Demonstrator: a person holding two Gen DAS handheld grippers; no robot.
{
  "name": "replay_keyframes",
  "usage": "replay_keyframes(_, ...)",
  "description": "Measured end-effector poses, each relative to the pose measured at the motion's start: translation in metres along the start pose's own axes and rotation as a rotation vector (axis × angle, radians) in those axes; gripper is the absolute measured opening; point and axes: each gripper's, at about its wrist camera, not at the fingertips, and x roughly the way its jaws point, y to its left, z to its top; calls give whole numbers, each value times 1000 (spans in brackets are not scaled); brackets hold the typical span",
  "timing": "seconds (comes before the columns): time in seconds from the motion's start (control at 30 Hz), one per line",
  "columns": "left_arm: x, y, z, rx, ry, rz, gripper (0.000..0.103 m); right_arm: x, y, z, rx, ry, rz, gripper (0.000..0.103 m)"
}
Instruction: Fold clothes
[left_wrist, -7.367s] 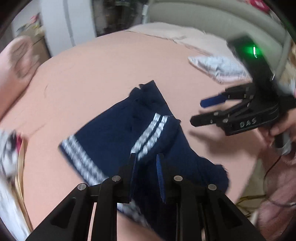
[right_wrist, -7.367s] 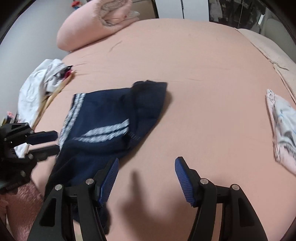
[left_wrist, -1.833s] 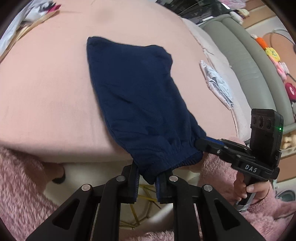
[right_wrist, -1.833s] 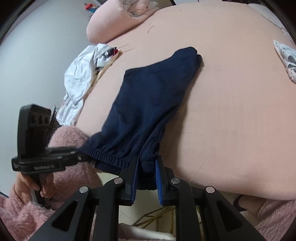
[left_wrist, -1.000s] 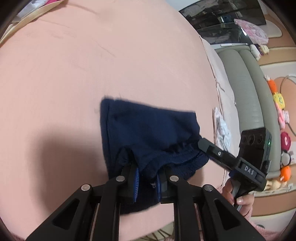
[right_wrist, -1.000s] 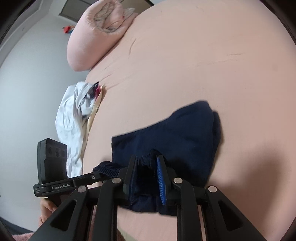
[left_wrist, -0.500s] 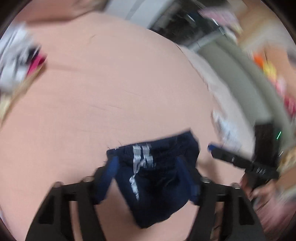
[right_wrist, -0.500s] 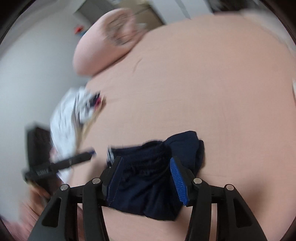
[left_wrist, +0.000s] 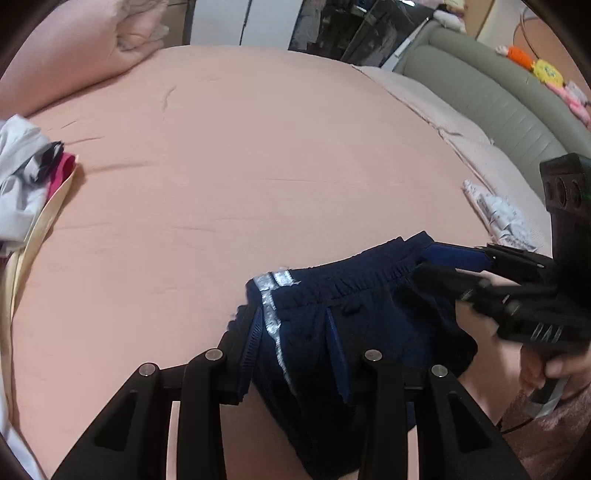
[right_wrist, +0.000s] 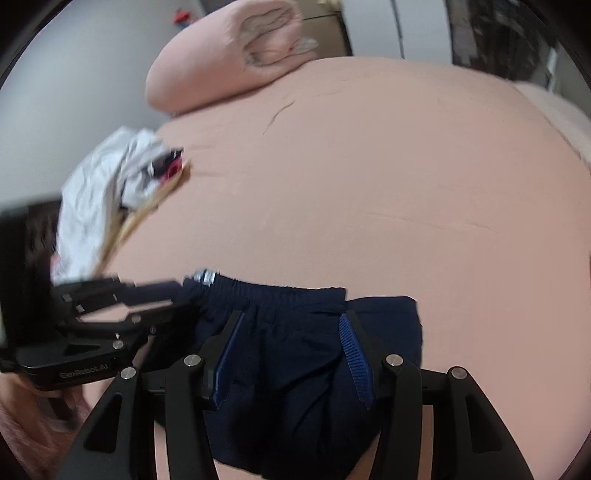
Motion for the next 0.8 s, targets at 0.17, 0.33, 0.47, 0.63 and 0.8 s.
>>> replay_keyframes(0.17, -15, 1, -15, -12, -94, -20, 32, -30, -27, -17, 93, 2, 15, 52)
replay_keyframes(0.33, 18, -8, 1, 88, -23, 87, 32, -26, 0, -30, -160, 52, -80, 52)
replay_keyframes(0.47, 5, -7, 11, 26, -36, 72, 32, 8, 2, -30, -167, 111, -169, 52)
replay_keyframes(0.63, -31, -19, -5, 70, 56, 43, 32, -45, -16, -37, -18, 41, 26, 52)
replay_keyframes(0.8, -26, -20, -33, -4, 197, 31, 32, -63, 2, -70, -166, 107, -21, 46)
